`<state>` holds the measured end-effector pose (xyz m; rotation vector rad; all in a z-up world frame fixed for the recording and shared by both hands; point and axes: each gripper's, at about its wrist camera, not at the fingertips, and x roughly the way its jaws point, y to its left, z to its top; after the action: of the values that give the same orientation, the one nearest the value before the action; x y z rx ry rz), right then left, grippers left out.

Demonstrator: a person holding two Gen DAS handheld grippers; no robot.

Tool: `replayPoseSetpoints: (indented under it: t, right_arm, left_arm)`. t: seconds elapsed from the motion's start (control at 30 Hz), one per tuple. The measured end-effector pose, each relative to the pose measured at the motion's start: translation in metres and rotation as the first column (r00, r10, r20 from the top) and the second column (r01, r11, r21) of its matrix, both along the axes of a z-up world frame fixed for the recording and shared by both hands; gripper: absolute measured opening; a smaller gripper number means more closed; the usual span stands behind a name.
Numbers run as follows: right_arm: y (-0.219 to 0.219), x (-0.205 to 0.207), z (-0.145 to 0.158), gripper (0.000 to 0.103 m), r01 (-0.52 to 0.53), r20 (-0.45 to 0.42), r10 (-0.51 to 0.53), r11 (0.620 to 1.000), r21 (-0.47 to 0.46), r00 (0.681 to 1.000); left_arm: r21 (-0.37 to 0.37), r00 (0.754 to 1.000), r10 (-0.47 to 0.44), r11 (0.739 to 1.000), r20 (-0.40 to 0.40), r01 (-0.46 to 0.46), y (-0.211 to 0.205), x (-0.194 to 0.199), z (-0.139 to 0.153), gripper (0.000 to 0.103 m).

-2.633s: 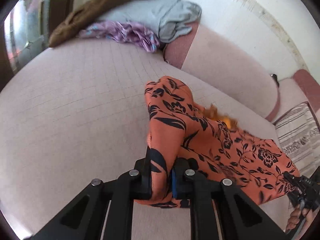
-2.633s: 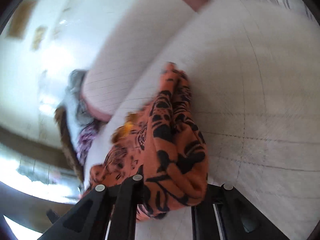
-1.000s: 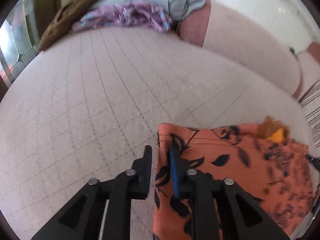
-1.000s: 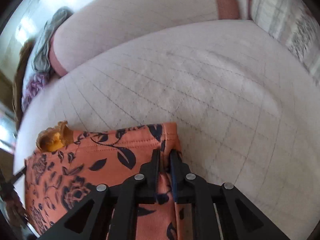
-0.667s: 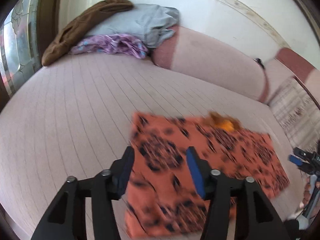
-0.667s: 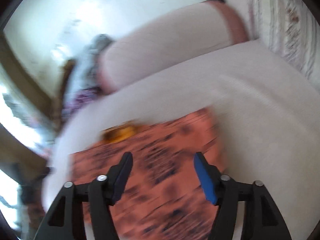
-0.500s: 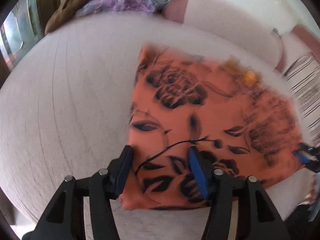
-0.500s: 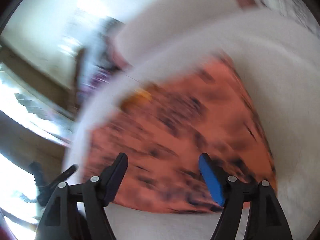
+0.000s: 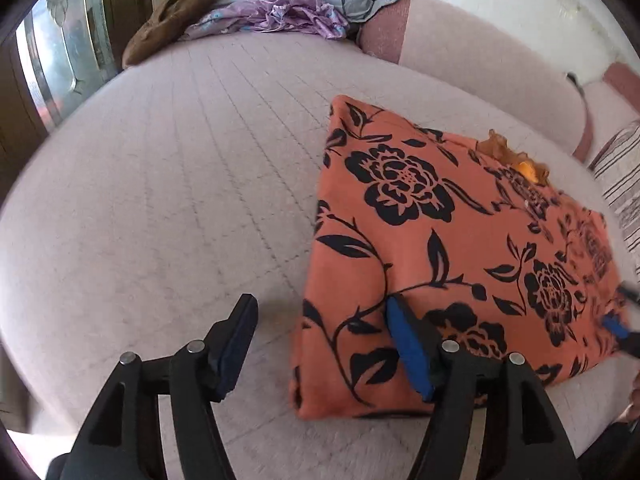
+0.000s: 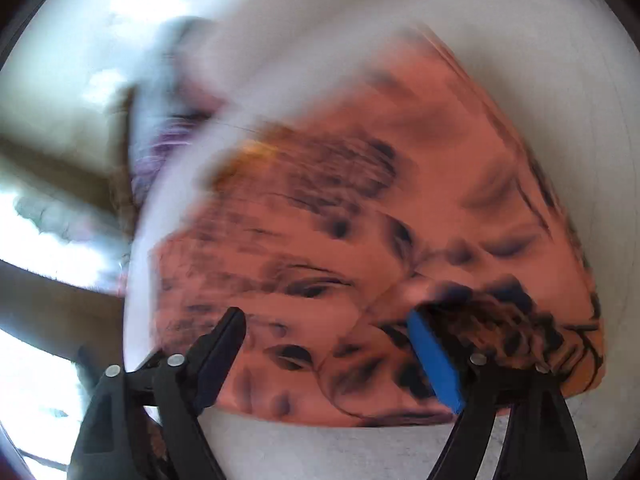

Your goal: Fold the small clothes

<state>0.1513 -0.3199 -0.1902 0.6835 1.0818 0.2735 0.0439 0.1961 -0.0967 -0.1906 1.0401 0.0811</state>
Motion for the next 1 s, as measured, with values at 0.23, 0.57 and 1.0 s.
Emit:
replayPoseSetpoints:
  t: [0.23, 0.57, 1.0]
  right_arm:
    - [-0.018, 0.037, 0.050, 0.082, -0.019, 0.141, 0.006, 0.995, 0.094, 0.990]
    - [-0.105, 0.126, 0.018, 0.082, 0.217, 0.048, -0.241, 0.932, 0.289, 0.969]
    - [-0.101, -0.115, -0.016, 0.083, 0.389, -0.024, -0.403, 0.863, 0.323, 0.915]
  left_arm:
    - [-0.043, 0.999, -0.035, 0.998, 0.042, 0.037, -0.014, -0.002, 0.013, 0.068]
    - [-0.004, 0.999, -0.040, 0.999, 0.003, 0.040, -0.021, -0.020, 0.015, 0.068]
    - [-0.048, 0.983, -0.171, 0.983, 0.073, 0.175, -0.109, 0.002, 0.039, 0.068]
